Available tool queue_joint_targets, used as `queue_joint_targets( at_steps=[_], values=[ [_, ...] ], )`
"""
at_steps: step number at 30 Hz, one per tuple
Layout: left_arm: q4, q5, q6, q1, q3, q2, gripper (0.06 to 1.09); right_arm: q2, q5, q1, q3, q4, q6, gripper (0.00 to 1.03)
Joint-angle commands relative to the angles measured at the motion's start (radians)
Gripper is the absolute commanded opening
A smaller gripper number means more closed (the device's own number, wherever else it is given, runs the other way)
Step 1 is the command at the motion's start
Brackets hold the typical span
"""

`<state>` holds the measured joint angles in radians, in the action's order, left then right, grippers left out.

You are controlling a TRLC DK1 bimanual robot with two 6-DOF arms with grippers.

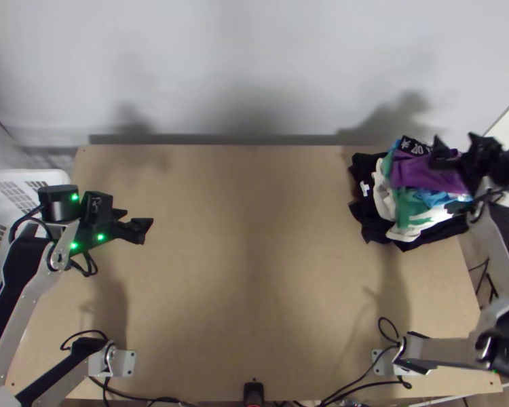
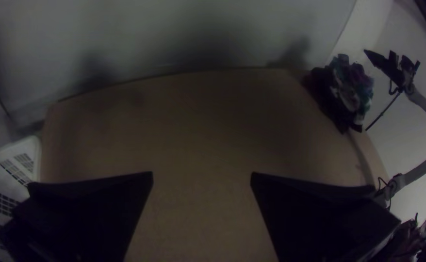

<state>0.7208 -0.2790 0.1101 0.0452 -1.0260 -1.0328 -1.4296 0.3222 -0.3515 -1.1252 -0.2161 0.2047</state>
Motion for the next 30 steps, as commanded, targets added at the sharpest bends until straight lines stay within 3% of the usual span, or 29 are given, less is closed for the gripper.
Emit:
queue_joint_targets(
  at_steps=[1,7,11,15,20,22,25,30],
  values=[
    [-0.004,0.0,0.002,0.021,0.0,0.01,1.04,0.204,0.0,-0.014,-0.018,0.055,0.01,0.99],
    [-0.136,0.047,0.014,0.047,0.103,0.086,1.04,0.505,-0.104,-0.009,0.2,0.007,0.139,0.99],
    [-0.365,0.129,0.034,0.047,0.274,0.224,1.04,0.724,-0.138,-0.007,0.481,-0.123,0.219,0.99],
    [-0.584,0.167,0.06,0.042,0.434,0.329,1.04,0.956,-0.163,-0.007,0.736,-0.175,0.243,0.99],
    [-0.819,0.167,0.126,0.041,0.638,0.413,1.04,1.293,-0.233,-0.003,0.969,-0.163,0.229,0.99],
    [-0.902,0.167,0.14,0.047,0.719,0.438,1.04,1.436,-0.239,0.008,1.027,-0.054,0.213,0.99],
    [-0.946,0.167,0.143,0.056,0.797,0.476,1.04,1.436,-0.316,0.029,1.027,0.023,0.188,0.99],
    [-0.96,0.167,0.169,0.099,0.891,0.542,1.04,1.433,-0.322,0.02,1.03,0.106,0.117,0.99]
  ],
)
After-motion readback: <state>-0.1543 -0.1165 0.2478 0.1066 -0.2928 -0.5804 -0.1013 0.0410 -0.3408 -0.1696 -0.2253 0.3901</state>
